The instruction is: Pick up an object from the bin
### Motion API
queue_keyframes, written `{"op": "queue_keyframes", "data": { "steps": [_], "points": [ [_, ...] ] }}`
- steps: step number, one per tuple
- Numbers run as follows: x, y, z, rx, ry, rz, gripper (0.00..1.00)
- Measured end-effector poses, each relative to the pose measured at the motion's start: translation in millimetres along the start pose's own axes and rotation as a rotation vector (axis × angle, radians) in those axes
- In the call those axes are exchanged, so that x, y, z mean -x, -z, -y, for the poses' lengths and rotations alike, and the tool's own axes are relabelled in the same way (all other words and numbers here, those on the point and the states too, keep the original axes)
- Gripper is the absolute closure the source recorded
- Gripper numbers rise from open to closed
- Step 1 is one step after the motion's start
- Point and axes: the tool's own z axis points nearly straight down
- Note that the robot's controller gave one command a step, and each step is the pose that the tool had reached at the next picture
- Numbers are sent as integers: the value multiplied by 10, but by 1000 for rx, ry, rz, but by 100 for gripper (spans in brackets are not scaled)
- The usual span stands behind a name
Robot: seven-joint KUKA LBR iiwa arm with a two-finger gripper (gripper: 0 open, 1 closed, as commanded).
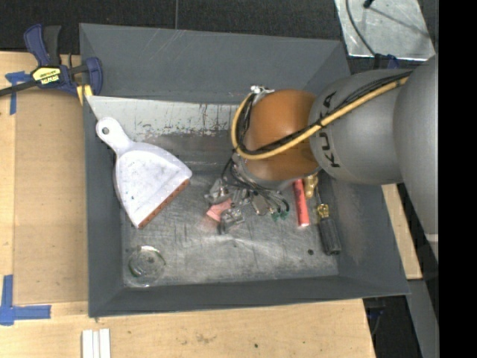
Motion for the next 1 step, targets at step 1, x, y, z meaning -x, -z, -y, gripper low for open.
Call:
{"op": "queue_keyframes", "data": {
  "steps": [1],
  "points": [
    [0, 0, 0, 0, -1, 0, 100]
  ]
}}
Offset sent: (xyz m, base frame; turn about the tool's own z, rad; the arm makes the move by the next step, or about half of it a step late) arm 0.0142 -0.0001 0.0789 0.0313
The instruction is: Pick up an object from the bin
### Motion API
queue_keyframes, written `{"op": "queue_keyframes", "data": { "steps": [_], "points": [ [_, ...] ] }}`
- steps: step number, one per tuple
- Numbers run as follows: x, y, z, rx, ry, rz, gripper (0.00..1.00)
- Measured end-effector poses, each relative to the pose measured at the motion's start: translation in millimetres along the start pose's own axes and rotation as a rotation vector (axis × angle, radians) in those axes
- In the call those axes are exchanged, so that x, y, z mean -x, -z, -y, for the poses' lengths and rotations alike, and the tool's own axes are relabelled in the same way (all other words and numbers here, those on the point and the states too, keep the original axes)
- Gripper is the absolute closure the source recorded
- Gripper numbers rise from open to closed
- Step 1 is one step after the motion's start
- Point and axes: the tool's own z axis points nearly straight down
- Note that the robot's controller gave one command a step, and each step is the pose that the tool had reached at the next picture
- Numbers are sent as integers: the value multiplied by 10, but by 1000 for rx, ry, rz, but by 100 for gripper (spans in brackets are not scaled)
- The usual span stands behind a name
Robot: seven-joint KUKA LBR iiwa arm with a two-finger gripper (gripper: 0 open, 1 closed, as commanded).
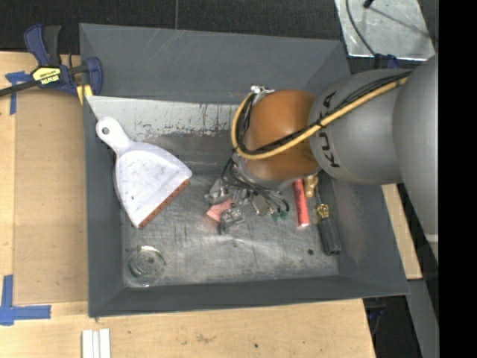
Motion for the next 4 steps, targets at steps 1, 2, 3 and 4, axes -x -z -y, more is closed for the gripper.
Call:
{"op": "queue_keyframes", "data": {
  "steps": [1, 2, 3, 4],
  "points": [
    [64, 453, 25, 2, -18, -25, 100],
    [-90, 725, 83, 0, -15, -13, 100],
    [111, 898, 105, 1, -22, -23, 100],
    [173, 1036, 153, 0, -25, -15, 100]
  ]
}}
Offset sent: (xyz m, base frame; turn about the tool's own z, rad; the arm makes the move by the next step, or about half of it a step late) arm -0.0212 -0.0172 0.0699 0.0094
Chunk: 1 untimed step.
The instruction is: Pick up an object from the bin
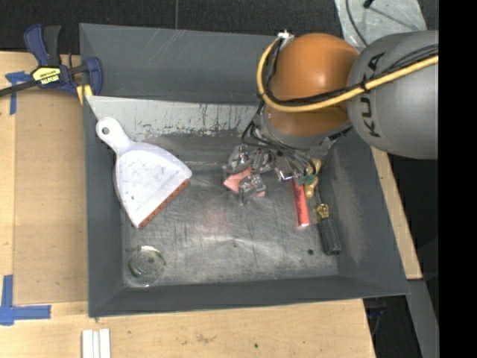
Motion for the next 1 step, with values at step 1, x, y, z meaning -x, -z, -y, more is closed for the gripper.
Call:
{"op": "queue_keyframes", "data": {
  "steps": [1],
  "points": [
    [-89, 23, -16, 0, -1, -4, 100]
  ]
}}
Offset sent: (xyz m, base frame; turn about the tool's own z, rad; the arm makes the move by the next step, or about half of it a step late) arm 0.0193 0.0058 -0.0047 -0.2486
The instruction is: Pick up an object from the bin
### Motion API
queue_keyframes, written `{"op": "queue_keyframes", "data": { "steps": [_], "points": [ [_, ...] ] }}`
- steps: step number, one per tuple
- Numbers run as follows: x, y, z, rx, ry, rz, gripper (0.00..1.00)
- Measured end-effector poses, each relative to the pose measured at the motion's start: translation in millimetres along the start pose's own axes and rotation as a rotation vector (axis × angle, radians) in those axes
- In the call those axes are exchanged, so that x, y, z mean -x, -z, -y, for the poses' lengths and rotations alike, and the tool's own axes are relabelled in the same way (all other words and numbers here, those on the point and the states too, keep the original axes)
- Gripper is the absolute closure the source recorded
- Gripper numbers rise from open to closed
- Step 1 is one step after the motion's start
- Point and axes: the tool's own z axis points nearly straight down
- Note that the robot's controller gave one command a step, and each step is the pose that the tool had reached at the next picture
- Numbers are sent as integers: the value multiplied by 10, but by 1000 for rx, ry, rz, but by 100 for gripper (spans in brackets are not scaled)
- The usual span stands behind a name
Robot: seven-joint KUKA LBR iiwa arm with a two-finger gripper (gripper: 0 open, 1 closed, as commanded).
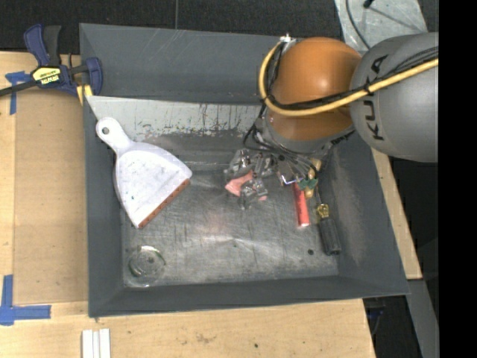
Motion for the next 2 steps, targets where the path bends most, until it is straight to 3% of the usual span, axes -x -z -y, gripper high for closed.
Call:
{"op": "queue_keyframes", "data": {
  "steps": [2],
  "points": [
    [164, -34, -6, 0, 176, 0, 100]
  ]
}}
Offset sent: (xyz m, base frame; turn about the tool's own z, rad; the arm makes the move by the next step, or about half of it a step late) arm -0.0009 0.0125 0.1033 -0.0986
